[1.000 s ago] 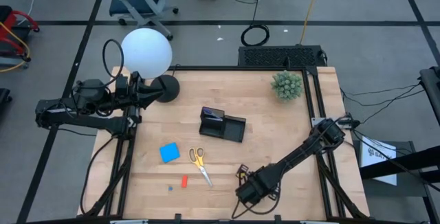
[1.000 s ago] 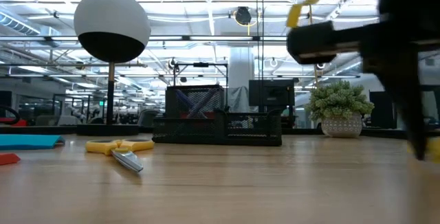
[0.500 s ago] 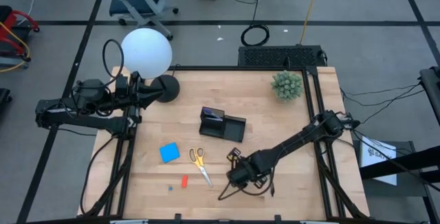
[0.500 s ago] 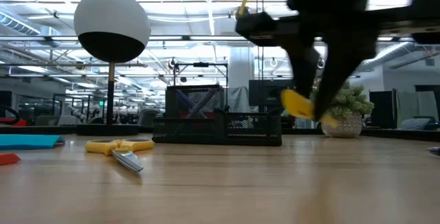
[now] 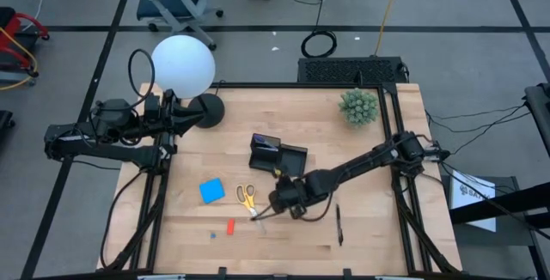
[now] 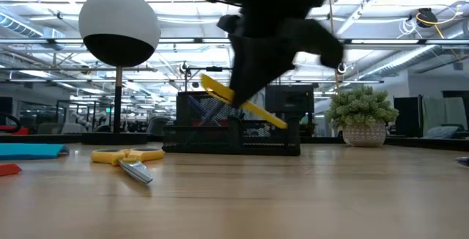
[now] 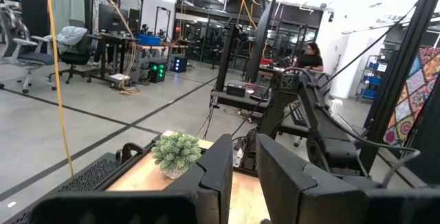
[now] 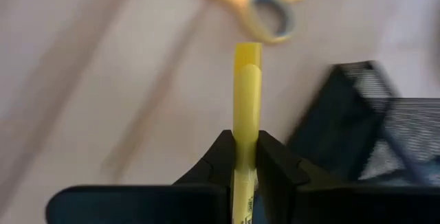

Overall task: Pick and place office supplies into organizer
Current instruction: Put the yellow pen into the top left compartment of the black desk organizer

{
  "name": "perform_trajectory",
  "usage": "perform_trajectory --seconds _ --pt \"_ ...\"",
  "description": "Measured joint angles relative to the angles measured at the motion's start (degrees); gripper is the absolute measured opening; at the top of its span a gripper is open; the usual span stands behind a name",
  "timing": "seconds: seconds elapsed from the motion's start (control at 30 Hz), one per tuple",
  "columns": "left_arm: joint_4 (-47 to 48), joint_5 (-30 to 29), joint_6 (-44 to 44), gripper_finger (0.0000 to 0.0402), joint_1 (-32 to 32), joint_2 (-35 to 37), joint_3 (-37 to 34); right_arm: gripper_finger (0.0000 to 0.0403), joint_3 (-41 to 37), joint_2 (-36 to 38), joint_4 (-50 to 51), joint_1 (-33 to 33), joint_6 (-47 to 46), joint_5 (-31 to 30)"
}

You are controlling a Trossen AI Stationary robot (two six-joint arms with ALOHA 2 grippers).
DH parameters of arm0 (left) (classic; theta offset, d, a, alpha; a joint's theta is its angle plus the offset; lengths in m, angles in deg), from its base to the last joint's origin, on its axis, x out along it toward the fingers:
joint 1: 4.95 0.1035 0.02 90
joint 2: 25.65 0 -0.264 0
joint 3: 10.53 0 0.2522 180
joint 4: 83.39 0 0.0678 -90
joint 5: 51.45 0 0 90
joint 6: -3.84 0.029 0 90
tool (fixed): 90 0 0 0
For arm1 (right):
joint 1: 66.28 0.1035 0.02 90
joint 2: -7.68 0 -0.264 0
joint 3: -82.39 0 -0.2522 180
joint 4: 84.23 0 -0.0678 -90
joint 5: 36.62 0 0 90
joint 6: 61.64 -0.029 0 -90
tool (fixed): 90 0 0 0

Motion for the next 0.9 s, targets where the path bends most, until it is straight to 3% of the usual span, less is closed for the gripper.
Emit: perform_trajectory --seconds 0.5,0.7,0.9 --pt "0.0 0.0 0.0 0.0072 0.0 0.0 0.0 0.0031 0.0 2.1 -25.1 -4.9 -2.8 -17.2" --pt "0.0 0.0 0.0 0.0072 0.0 0.0 0.0 0.0031 -0.9 2.3 -39.1 -7.1 -3.8 -18.9" --pt "0.0 0.0 0.0 0.0072 0.0 0.0 0.0 0.0031 -7.6 2.4 -54.4 -10.1 -6.6 -18.9"
